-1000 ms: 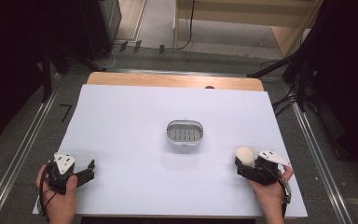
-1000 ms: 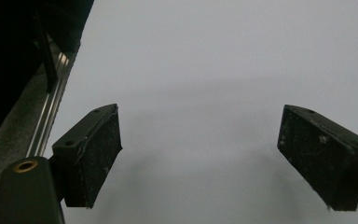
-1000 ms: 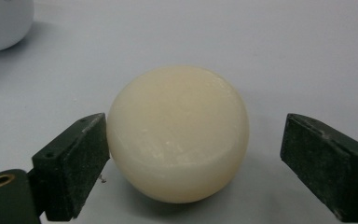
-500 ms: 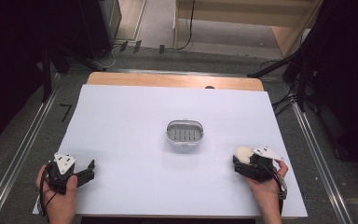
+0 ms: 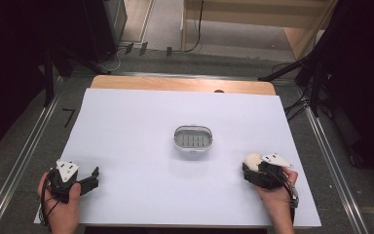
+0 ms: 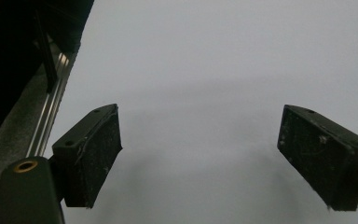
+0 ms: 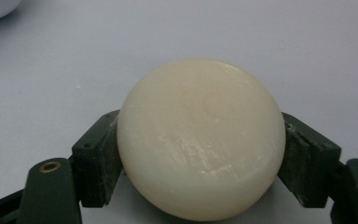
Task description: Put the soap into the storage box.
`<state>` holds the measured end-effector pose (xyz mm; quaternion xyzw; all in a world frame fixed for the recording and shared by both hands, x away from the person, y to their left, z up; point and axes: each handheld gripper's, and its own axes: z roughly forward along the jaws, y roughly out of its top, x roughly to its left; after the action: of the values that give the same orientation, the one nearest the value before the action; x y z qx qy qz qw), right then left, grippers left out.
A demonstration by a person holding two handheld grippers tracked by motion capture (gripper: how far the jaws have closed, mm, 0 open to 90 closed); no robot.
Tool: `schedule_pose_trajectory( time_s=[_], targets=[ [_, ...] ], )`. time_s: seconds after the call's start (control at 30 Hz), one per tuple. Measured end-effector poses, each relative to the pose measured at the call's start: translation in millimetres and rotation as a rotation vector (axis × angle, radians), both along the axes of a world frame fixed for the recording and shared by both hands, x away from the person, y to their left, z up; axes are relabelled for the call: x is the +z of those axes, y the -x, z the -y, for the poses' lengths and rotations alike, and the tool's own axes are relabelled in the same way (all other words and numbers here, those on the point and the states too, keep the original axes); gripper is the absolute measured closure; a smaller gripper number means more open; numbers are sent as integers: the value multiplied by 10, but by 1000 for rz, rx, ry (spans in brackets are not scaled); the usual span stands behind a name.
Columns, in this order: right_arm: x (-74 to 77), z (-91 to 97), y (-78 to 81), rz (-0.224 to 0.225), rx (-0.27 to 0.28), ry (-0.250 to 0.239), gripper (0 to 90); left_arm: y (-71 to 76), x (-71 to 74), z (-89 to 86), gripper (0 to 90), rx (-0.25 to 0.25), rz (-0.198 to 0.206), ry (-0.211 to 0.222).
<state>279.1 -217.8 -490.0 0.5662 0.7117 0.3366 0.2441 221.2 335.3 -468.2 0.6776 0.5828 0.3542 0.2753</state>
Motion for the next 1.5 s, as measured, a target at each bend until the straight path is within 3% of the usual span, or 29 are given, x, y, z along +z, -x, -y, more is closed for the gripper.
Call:
schedule_pose_trajectory(
  time_s=[0.57, 1.3, 1.5],
  targets=[
    [99, -95, 36, 2, 20, -30, 255, 8, 1, -3, 144, 1, 8, 8],
    [240, -290, -65, 0, 15, -51, 255, 14, 2, -5, 144, -3, 16, 13],
    [299, -338, -89, -2, 19, -77, 255, 15, 3, -5, 144, -3, 15, 13]
  ],
)
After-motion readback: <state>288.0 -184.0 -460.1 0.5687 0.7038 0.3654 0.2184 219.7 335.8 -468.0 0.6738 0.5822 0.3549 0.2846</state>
